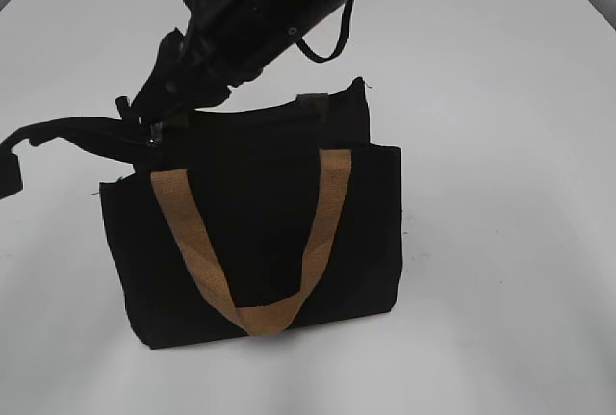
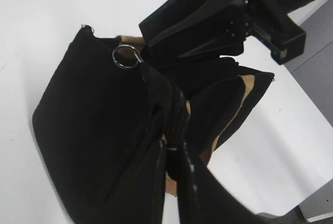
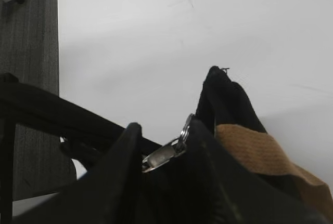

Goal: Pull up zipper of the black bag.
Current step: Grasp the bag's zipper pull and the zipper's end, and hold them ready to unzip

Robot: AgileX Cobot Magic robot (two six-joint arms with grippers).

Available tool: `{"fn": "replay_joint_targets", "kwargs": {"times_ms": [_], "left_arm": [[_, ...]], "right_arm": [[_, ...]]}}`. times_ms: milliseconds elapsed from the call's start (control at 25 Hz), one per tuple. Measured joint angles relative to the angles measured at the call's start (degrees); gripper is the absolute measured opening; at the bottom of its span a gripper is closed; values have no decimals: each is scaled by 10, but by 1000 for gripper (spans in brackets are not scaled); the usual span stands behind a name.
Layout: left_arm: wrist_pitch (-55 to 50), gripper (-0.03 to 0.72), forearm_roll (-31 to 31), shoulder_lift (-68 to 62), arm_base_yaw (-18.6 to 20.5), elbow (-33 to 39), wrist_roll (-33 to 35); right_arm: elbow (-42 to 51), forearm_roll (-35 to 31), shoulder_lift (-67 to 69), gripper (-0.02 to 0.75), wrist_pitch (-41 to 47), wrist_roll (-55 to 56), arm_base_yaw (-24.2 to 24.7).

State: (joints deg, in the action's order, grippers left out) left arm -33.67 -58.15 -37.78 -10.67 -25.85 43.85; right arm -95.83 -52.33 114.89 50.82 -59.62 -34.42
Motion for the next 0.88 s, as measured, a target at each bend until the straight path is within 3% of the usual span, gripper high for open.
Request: {"fn": "replay_joint_targets", "kwargs": {"times_ms": [400, 640, 880], "left_arm": [[-2, 25, -14, 0, 0, 0, 12], [-1, 25, -25, 0, 0, 0, 29], [-2, 25, -26, 0, 0, 0, 31]], "right_arm": [[-1, 2, 24, 236, -12, 1, 0], [-1, 0, 23, 100, -8, 0, 0], [-15, 2, 5, 169, -8, 4, 0]]}}
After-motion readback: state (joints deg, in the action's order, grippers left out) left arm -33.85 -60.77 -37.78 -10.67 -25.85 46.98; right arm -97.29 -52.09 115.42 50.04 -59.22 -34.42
